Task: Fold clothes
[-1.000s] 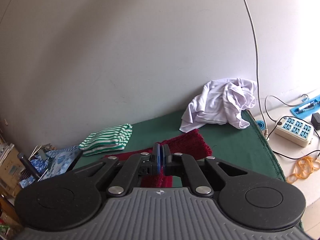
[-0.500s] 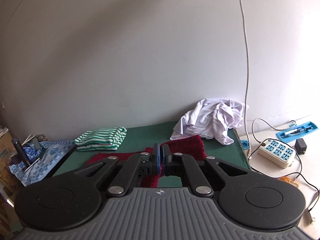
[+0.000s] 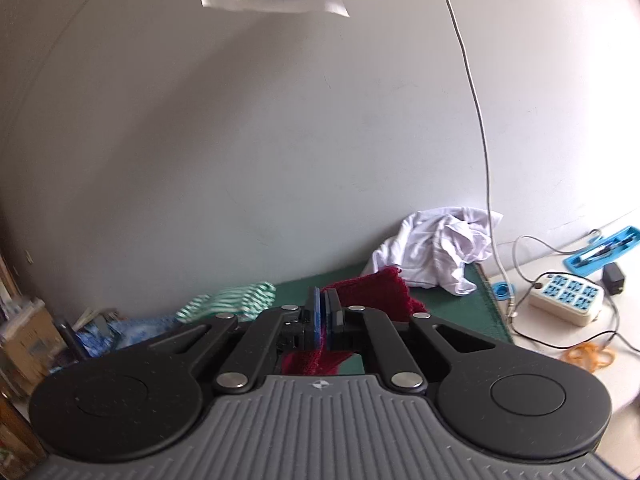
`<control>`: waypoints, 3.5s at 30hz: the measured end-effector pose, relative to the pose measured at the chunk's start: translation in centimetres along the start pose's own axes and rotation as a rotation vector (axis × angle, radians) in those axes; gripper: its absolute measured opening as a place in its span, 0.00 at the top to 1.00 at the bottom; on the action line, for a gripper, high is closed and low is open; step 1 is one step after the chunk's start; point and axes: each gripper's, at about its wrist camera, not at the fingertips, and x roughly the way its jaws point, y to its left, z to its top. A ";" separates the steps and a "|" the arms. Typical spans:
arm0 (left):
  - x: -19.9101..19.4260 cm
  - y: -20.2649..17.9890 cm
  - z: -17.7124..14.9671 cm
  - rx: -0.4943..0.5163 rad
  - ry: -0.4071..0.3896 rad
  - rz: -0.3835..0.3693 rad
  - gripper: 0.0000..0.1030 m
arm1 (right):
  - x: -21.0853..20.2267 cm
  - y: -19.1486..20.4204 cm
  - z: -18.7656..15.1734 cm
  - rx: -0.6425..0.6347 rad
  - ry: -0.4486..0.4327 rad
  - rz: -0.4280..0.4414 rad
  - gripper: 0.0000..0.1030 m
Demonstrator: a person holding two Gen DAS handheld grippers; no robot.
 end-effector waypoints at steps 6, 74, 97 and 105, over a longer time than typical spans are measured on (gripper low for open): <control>0.9 1.0 0.3 -0.030 0.043 0.035 0.39 | -0.4 1.9 -0.3 -0.031 -0.023 0.062 0.99; -2.7 9.8 -15.2 -0.631 0.150 -0.905 1.00 | 45.7 25.3 -14.1 -0.433 0.797 0.036 0.86; -4.7 14.4 -17.0 -0.730 0.120 -0.828 1.00 | 40.6 9.4 -9.2 -0.087 0.550 0.003 0.73; -6.3 12.6 -16.9 -0.719 0.133 -0.893 1.00 | 44.5 12.3 -11.6 -0.251 0.539 -0.110 0.79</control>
